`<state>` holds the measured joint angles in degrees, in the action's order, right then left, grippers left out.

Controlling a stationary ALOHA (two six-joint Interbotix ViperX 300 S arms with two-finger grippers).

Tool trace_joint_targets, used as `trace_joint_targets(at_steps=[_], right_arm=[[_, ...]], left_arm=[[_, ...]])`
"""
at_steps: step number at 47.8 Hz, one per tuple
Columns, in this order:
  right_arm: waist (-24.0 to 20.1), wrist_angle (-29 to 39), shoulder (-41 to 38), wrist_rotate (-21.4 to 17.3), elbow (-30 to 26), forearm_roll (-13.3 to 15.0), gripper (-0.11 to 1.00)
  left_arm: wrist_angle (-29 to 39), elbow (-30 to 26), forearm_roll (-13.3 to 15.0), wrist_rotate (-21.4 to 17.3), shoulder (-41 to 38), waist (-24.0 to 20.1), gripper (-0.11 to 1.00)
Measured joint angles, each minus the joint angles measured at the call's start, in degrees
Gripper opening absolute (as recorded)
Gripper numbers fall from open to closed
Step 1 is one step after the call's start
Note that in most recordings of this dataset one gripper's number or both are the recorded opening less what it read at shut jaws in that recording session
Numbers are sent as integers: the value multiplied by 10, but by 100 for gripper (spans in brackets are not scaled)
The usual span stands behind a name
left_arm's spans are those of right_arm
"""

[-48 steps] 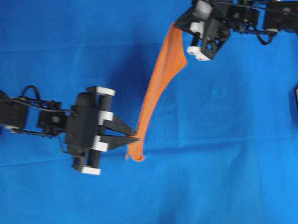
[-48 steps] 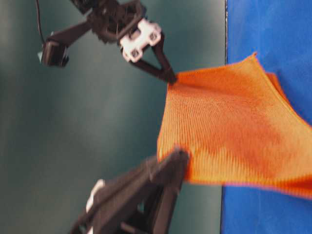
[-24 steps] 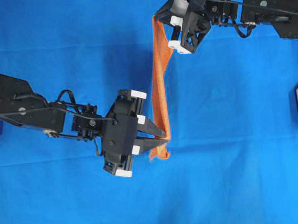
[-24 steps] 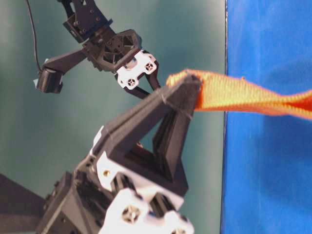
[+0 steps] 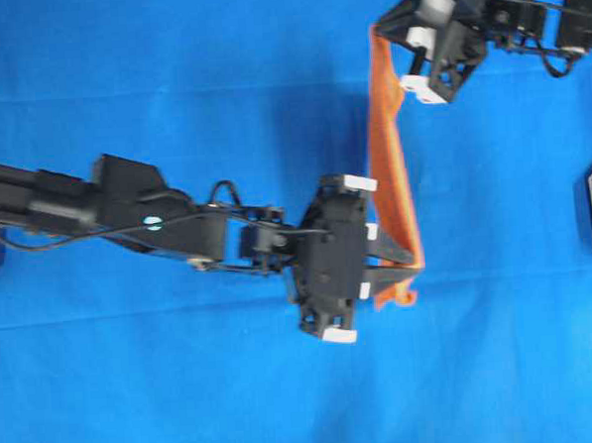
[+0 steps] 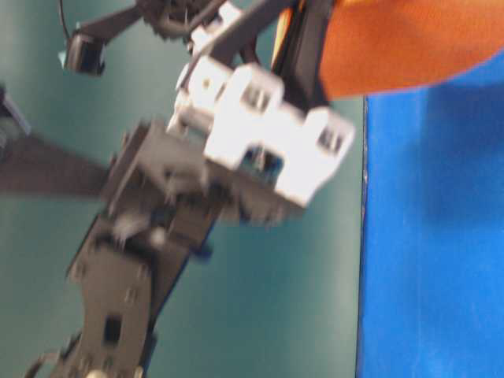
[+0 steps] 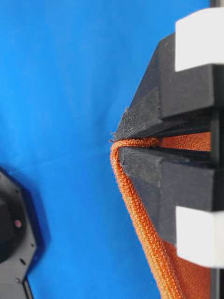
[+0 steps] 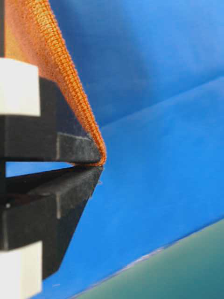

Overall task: Fold the orange towel.
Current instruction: 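Lift the towel and swing the left end over toward the right gripper, then lay the towel down vertically, release, and retract both grippers outward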

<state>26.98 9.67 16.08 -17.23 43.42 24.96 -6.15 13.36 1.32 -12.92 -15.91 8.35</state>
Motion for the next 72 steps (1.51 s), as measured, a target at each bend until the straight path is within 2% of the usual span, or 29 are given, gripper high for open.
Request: trace_joint_targets(at_steps=[9,20,33,45,55,60,65,67,72], right_arm=[[3,18,24,0,19,0,4],[3,15,2,0,19,1,4],[-2,-56,-100,1,-18,1,4],[-17,-76,-195,1,-83,2,4],[-19,-76,-207,3,-98,2,4],[-19,-77,-207,4,-98,4,4],[-19,-78,-207,5,-98,11,5],[-20,-79,-207,6,-98,14,12],[-19,-80,-209,5,-98,17,45]], left_arm=[[-1,-37,0,0,-37,0,2],[-7,-40,0,0,-50,0,2],[-10,54,6,38,-22,0,2],[-52,150,9,106,15,4,2],[-76,174,9,114,18,4,5],[-78,175,10,114,19,4,13],[-79,175,10,115,18,5,30],[-80,175,10,115,19,5,39],[-84,175,10,118,19,5,64]])
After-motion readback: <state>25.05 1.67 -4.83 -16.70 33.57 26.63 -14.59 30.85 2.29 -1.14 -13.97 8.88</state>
